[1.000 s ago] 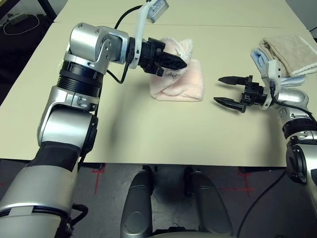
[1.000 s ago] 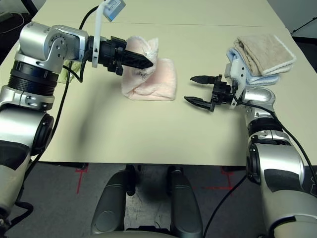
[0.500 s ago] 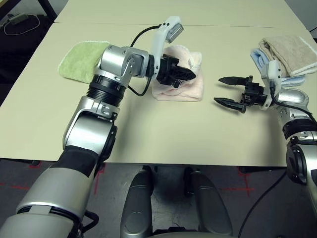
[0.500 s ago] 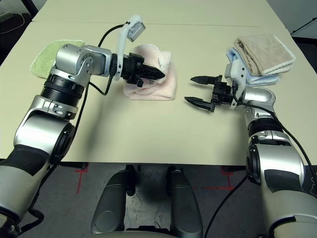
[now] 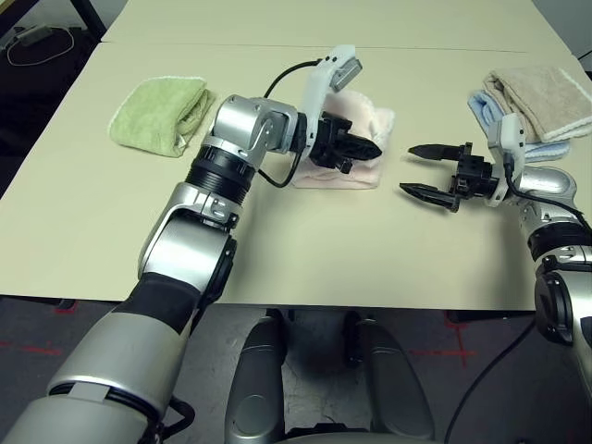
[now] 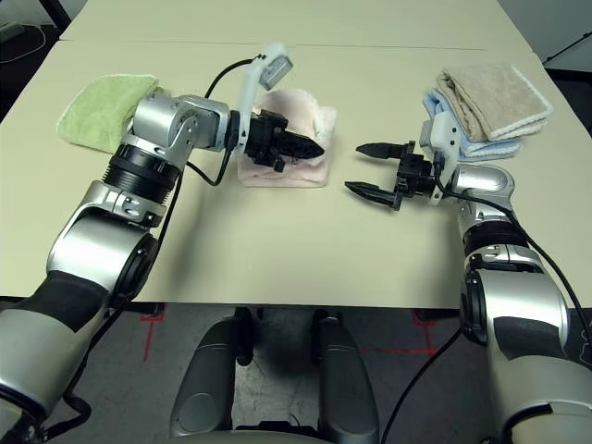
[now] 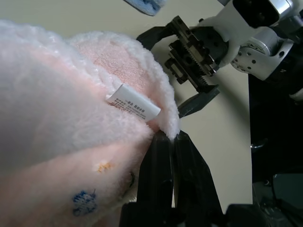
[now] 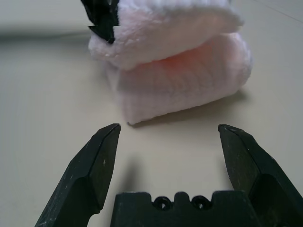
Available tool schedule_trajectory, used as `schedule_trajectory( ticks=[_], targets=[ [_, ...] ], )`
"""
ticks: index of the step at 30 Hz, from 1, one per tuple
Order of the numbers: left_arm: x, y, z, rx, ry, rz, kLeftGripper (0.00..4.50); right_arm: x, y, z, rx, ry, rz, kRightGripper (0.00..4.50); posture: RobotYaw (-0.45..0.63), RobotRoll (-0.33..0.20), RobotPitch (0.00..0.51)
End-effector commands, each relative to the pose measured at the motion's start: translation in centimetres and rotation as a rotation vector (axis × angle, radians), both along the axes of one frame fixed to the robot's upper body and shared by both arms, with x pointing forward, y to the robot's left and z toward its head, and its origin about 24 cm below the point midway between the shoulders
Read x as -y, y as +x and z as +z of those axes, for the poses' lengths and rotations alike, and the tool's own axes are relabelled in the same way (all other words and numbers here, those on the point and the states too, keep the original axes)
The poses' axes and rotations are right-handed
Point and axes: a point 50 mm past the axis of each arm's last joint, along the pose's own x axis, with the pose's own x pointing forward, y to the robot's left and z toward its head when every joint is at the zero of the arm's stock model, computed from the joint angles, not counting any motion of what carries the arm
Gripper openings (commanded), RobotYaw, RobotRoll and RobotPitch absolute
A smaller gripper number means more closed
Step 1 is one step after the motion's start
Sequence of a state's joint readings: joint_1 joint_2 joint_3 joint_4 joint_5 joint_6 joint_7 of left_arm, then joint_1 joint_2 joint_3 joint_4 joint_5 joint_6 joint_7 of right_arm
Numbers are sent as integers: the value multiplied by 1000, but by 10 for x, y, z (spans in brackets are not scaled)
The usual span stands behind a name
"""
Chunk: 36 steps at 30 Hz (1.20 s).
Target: Fold the towel and set it aside.
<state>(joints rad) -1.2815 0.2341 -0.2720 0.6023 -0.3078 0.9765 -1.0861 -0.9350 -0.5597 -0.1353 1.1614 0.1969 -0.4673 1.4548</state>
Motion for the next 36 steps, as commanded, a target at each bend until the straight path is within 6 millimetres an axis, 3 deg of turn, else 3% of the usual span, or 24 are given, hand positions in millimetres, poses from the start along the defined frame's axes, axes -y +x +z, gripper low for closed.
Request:
schedule_trajectory(
  ticks=[1,5,8,12,18,23,29,33,36],
  targets=[
    [2,-2,-10,-7,52,-13,46,3,-2,-3,-7,-10,-2,4500,65,0,218],
    [-1,6,-19,15,79,53,46,2,-2,-3,-6,-9,0,4500,61,0,220],
    [-4,13,-25,51,91,110,770,2,-3,-4,-7,-9,0,4500,57,0,221],
    [-5,15,-23,87,71,133,2184,3,-3,-4,-7,-12,-2,4500,55,0,219],
    [-7,6,5,145,4,105,4475,4,-3,-3,-9,-13,-7,4500,68,0,216],
    [-19,-13,35,196,-22,42,4493,1,0,-1,-6,-13,-3,4500,75,0,211],
    [-50,-28,66,285,-16,44,4493,-4,2,4,13,-6,12,4500,77,0,207],
    [-79,-18,63,372,-15,161,4493,-8,5,8,17,53,-2,4500,75,0,205],
    [-99,-7,44,460,-35,263,4493,-10,7,9,10,111,-24,4500,68,0,204]
  ],
)
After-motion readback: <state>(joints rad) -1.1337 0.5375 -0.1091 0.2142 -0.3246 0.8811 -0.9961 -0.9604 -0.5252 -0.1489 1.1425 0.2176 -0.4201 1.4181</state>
